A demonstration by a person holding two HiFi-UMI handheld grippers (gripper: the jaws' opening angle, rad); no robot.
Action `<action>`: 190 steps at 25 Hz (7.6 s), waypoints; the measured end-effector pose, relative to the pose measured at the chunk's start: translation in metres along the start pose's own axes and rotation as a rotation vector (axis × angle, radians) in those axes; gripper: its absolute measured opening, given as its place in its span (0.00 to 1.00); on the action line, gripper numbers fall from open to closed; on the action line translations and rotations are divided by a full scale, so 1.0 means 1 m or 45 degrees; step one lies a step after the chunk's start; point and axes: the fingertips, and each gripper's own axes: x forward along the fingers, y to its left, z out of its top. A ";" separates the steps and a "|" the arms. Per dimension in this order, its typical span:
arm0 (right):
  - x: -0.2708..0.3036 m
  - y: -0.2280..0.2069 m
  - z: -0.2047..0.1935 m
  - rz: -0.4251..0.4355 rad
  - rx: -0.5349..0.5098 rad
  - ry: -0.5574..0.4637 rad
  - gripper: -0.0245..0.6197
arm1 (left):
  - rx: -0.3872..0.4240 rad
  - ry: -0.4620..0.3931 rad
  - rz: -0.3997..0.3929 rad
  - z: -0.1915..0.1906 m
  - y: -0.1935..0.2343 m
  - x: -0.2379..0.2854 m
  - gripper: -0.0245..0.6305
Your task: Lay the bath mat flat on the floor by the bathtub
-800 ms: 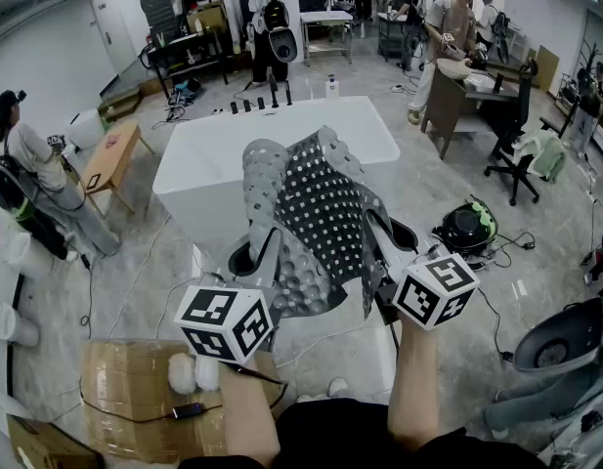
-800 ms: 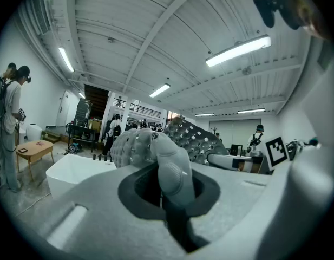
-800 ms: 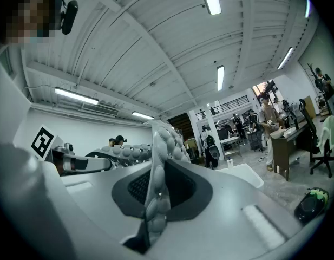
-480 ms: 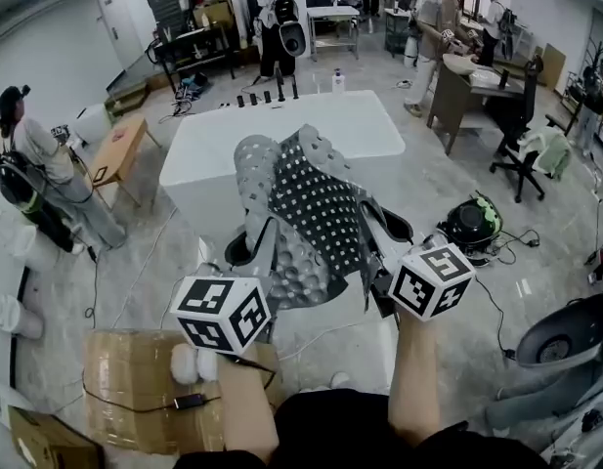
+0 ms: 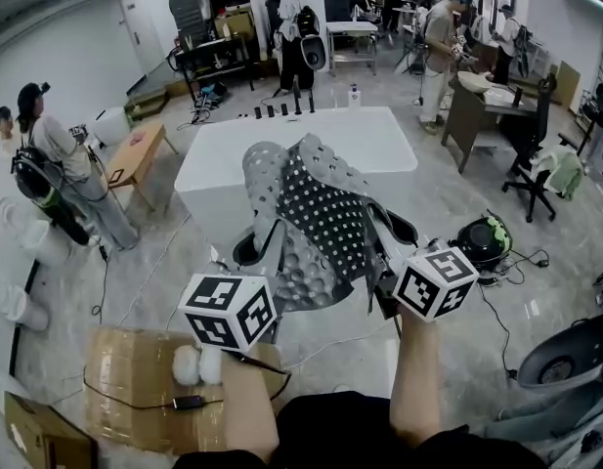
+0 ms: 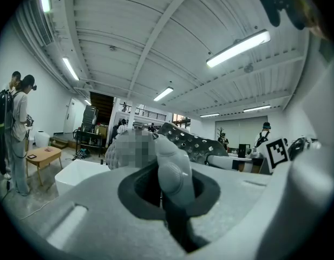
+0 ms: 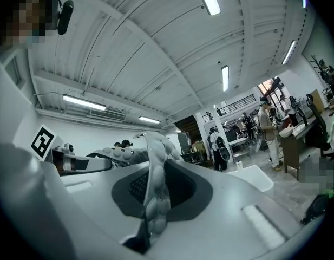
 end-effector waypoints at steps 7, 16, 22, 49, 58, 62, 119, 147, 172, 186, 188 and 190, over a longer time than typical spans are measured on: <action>-0.007 -0.006 0.009 0.029 -0.007 -0.013 0.06 | -0.025 -0.034 0.021 0.006 -0.007 0.000 0.07; 0.005 -0.014 0.024 0.067 0.007 -0.053 0.06 | -0.076 -0.073 0.028 0.018 -0.003 0.008 0.07; 0.006 -0.024 0.020 0.074 0.035 -0.068 0.06 | -0.066 -0.060 0.058 0.013 0.003 0.012 0.07; 0.145 -0.107 -0.044 -0.086 0.038 -0.005 0.06 | -0.165 0.018 -0.027 -0.035 0.125 0.149 0.07; 0.238 -0.114 -0.069 -0.181 0.141 0.074 0.06 | -0.216 0.132 0.039 -0.040 0.217 0.184 0.07; 0.288 -0.115 -0.080 -0.200 0.177 0.103 0.06 | -0.232 0.172 0.024 -0.039 0.262 0.205 0.07; 0.396 -0.321 -0.134 -0.258 0.398 0.310 0.07 | -0.283 0.529 0.108 -0.118 0.298 0.403 0.07; 0.528 -0.199 -0.252 -0.408 0.393 0.540 0.07 | -0.442 0.662 0.008 -0.171 0.496 0.361 0.07; 0.426 -0.298 -0.235 -0.280 0.334 0.582 0.07 | -0.544 0.603 0.091 -0.204 0.367 0.432 0.07; 0.290 -0.420 -0.242 -0.437 0.527 0.520 0.07 | -0.482 0.756 0.025 -0.244 0.228 0.502 0.07; 0.277 -0.429 -0.250 -0.474 0.565 0.498 0.07 | -0.461 0.793 0.005 -0.255 0.220 0.507 0.07; 0.270 -0.438 -0.255 -0.518 0.615 0.462 0.07 | -0.441 0.835 -0.020 -0.264 0.216 0.513 0.07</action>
